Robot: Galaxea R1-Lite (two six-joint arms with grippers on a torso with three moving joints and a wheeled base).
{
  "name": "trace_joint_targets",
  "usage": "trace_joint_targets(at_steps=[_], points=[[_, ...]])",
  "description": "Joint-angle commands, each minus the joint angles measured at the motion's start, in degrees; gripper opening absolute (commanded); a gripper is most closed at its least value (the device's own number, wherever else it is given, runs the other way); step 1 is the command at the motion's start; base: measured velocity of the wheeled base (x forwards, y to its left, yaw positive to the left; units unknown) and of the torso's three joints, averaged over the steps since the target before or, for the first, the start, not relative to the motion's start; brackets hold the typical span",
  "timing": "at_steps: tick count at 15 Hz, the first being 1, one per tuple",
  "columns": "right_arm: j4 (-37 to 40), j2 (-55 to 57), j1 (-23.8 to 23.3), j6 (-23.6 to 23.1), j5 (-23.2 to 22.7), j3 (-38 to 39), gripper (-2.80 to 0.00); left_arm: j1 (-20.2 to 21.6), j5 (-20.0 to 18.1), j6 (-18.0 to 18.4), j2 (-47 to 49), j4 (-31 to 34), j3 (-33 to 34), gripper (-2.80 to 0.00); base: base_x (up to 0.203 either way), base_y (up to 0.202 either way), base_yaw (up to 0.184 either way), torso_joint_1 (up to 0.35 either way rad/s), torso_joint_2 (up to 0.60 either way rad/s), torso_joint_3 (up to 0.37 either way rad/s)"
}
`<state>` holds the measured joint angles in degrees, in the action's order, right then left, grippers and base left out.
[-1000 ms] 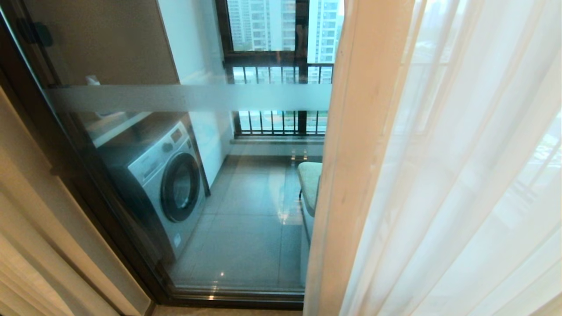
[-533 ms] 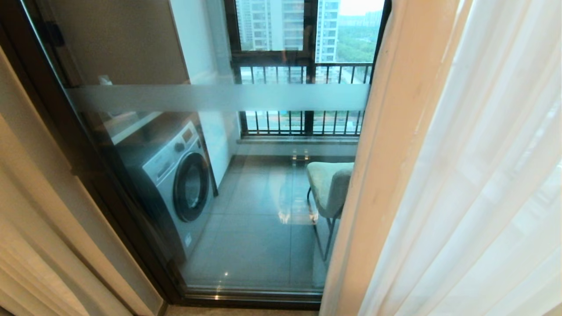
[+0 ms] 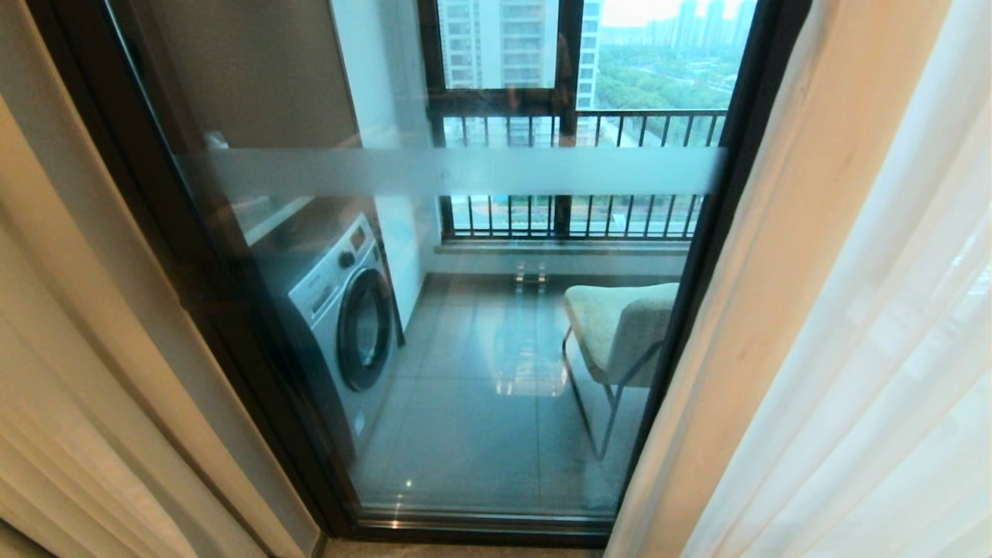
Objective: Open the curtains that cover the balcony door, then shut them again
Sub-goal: Close the inner curtains on both sides
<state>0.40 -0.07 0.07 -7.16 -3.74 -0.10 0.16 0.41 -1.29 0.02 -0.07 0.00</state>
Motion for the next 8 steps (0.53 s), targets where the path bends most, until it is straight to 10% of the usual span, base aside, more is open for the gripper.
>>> trace_joint_targets(at_steps=[1, 8], points=[[-0.05, 0.07, 0.01, -0.05, -0.04, 0.01, -2.80, 0.02, 0.02, -0.03, 0.06, -0.01, 0.00, -2.80, 0.000, 0.189, -0.002, 0.002, 0.01, 0.002], [-0.05, 0.07, 0.01, -0.05, -0.04, 0.01, -2.80, 0.02, 0.02, -0.03, 0.06, -0.01, 0.00, -2.80, 0.000, 0.189, 0.001, 0.002, 0.00, 0.001]])
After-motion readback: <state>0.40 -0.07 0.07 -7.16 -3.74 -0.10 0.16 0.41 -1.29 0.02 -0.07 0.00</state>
